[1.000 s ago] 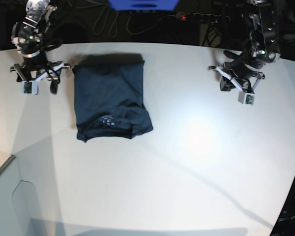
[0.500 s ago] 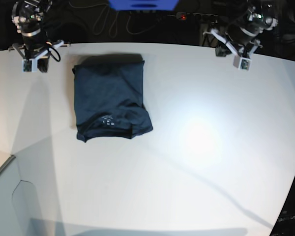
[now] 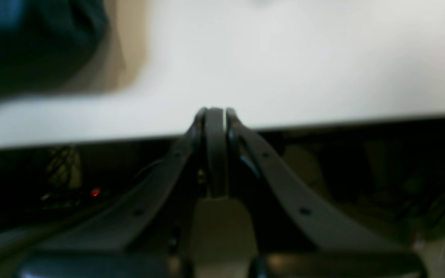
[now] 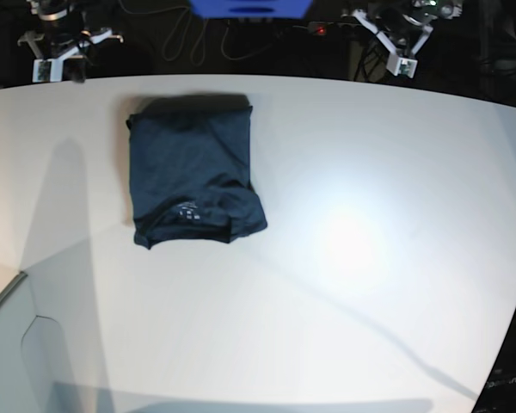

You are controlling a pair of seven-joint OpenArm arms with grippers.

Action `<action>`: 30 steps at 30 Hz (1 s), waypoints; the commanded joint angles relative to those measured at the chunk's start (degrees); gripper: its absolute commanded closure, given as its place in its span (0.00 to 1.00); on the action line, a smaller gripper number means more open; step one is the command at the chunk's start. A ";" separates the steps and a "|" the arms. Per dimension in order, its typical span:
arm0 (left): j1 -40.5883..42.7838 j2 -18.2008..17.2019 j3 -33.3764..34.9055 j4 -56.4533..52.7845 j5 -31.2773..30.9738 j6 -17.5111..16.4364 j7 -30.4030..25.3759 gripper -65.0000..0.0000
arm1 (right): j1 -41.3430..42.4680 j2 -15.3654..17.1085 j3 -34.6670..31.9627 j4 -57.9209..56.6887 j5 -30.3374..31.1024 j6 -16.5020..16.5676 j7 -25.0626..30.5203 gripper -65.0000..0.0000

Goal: Layout the t-shirt on the table in an organized manner, then fold the t-shirt properly

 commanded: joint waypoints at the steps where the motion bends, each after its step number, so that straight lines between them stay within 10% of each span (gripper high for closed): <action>1: 0.33 -0.29 1.09 -0.82 1.84 0.03 -1.51 1.00 | -0.81 0.28 0.31 -0.56 0.62 0.09 1.02 1.00; 15: -14.61 1.30 2.93 -41.00 8.43 0.11 -18.03 1.00 | 6.57 0.28 0.23 -28.08 0.35 0.09 1.54 1.00; 25: -28.06 -0.11 2.85 -69.13 11.95 0.38 -29.20 1.00 | 16.68 7.74 0.05 -54.54 0.18 -0.08 10.86 1.00; 30: -29.91 -0.11 2.93 -70.45 12.39 0.38 -29.29 1.00 | 20.20 11.43 -0.21 -69.13 0.18 -8.43 20.53 1.00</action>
